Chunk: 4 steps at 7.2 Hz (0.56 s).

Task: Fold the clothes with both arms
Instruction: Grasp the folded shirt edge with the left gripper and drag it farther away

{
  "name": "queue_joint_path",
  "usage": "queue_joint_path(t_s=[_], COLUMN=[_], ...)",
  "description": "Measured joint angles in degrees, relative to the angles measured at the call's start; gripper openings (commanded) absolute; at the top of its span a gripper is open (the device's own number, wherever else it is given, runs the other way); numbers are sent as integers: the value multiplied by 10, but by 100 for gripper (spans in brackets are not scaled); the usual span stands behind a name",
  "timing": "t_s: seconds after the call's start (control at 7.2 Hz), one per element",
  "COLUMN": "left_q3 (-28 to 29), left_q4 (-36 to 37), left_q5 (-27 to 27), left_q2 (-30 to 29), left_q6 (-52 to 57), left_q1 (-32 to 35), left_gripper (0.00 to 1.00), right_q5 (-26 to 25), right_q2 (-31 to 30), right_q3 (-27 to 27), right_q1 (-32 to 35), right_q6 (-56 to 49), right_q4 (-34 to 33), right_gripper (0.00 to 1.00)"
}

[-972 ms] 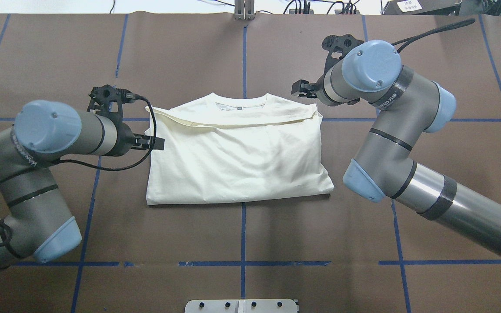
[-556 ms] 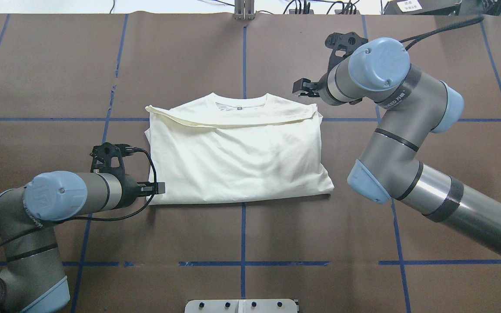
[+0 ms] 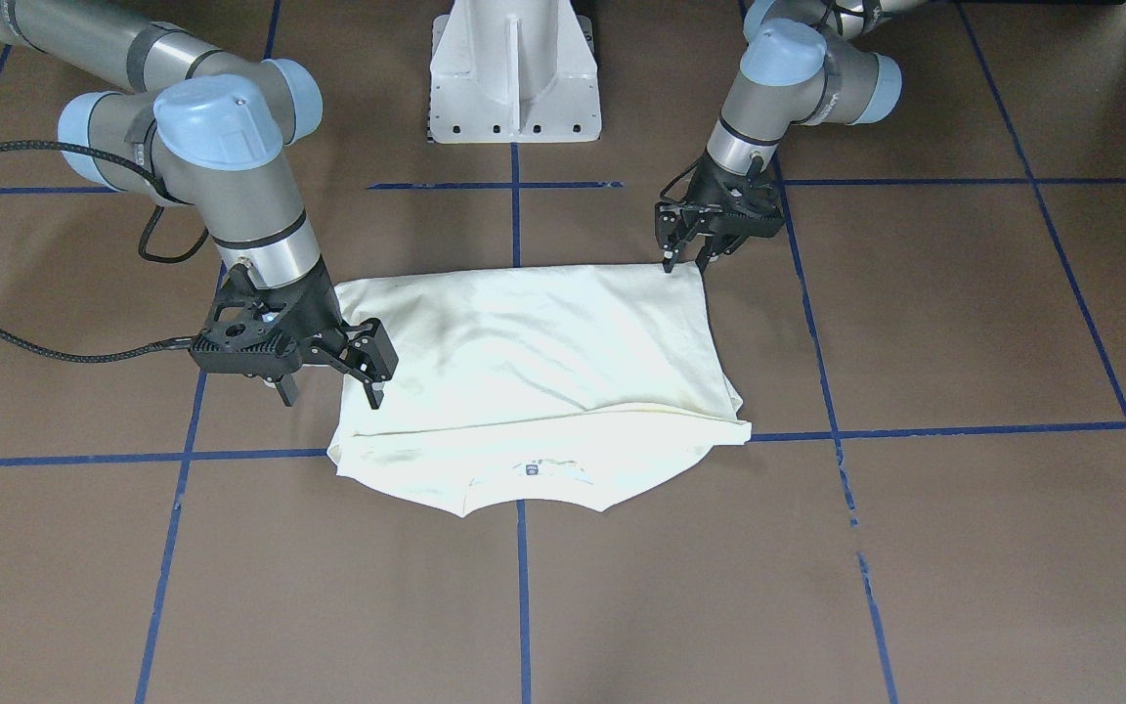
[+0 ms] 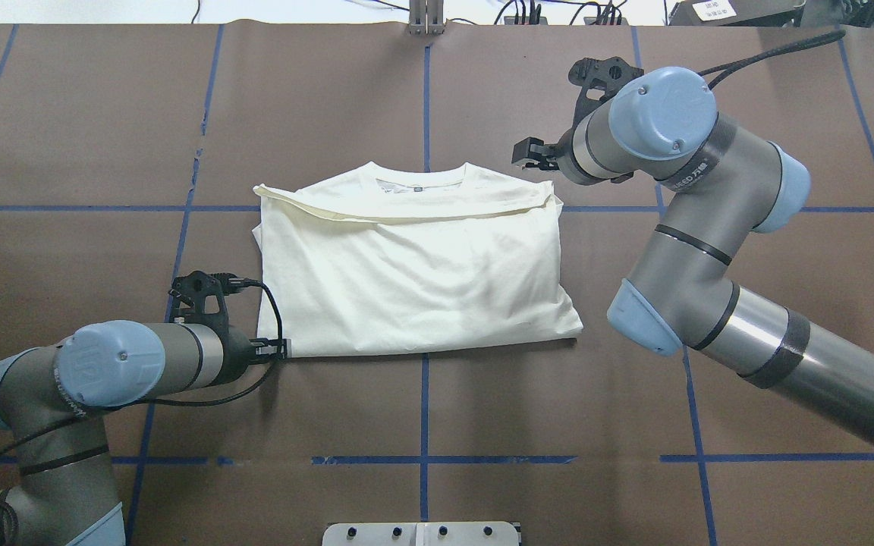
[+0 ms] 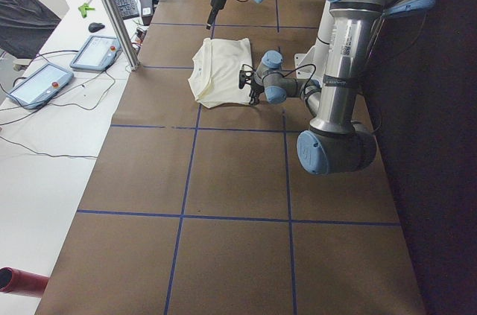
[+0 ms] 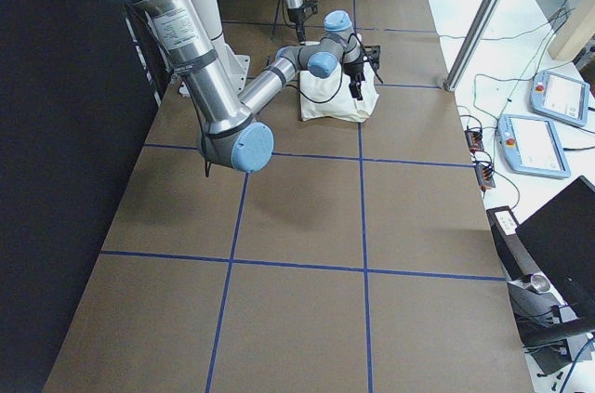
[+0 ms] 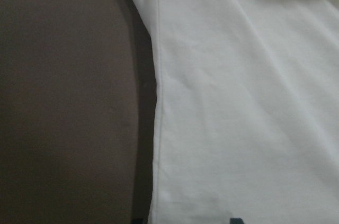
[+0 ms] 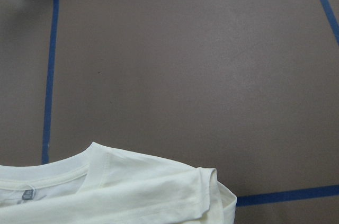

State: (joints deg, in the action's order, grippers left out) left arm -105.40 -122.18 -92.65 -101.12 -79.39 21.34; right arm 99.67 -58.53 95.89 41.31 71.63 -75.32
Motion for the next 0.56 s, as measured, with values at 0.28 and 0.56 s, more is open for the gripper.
queue_joint_path(t_s=[0.28, 0.56], left_q3=[-1, -5], left_q4=[1, 4], left_q5=[1, 0], left_q2=[2, 8], left_q6=[0, 30], left_q1=[0, 14], left_gripper=[0, 0], right_q5=[0, 0], right_q2=[0, 0], right_q3=[0, 0], right_q1=[-1, -1], right_q6=[0, 0], right_q4=[0, 0], right_gripper=[100, 100])
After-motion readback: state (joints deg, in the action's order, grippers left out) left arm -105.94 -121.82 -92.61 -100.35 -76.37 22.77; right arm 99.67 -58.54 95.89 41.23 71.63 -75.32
